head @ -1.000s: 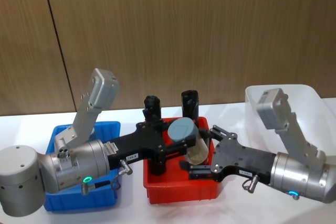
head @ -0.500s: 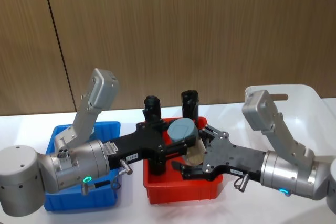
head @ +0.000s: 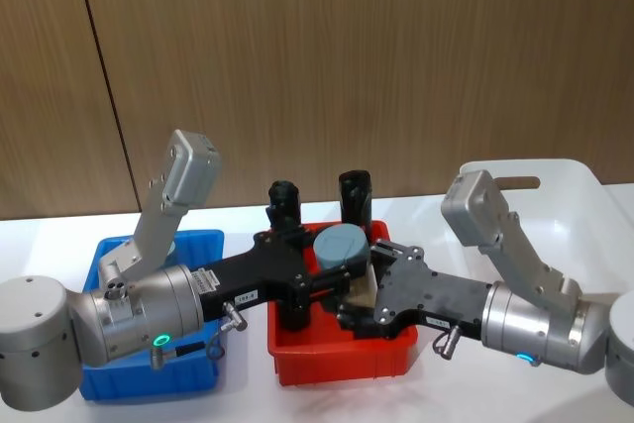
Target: Pick the cotton swabs from the blue box and place them into the white box.
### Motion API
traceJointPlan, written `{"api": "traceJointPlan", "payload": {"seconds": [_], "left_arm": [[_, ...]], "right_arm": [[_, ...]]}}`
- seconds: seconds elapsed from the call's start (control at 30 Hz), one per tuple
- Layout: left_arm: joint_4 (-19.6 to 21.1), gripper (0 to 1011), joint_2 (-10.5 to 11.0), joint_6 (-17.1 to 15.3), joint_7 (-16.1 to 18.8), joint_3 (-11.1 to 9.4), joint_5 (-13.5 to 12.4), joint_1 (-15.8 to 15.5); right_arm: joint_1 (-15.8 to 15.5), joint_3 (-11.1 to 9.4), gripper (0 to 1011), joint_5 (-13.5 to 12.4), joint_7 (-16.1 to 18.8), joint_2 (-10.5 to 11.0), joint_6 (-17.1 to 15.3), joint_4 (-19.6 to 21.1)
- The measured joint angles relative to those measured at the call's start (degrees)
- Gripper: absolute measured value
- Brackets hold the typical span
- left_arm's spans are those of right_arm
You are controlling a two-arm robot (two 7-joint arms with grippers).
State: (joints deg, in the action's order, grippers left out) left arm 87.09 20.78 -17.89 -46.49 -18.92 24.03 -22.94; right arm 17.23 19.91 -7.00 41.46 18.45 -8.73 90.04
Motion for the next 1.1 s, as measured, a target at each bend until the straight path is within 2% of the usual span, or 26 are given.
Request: {"api": "traceJointPlan", "payload": {"seconds": [0.3,0.4,0.43,0.53,0.57,0.73,1.1], "left_arm": [[0.0,669,0.0,0.0,-0.1,0.0,0.0,0.0],[0.0,716,0.0,0.0,0.0,0.0,0.0,0.0],[0.0,782,0.0,0.0,0.0,0.0,0.0,0.0],[0.0,837,0.0,0.0,0.0,0.0,0.0,0.0],[0.0,888,0.0,0.0,0.0,0.0,0.0,0.0],[0.0,996,0.0,0.0,0.0,0.0,0.0,0.0],[0.0,1004,0.0,0.0,0.0,0.0,0.0,0.0]], "right_arm": [[0.2,0.2,714,-0.1,-0.4,0.1,-0.1,0.1],[0.2,0.3,692,-0.3,-0.4,0.1,-0.1,0.3],[0.2,0.3,688,-0.4,-0.4,0.2,-0.2,0.3],[0.2,0.3,642,-0.5,-0.5,0.3,-0.2,0.5],[0.2,0.3,640,-0.6,-0.7,0.4,-0.2,0.5],[0.0,0.3,640,-1.1,-1.0,0.7,-0.1,0.8],[-0.8,-0.2,641,-2.4,-2.3,1.9,0.2,1.6]]}}
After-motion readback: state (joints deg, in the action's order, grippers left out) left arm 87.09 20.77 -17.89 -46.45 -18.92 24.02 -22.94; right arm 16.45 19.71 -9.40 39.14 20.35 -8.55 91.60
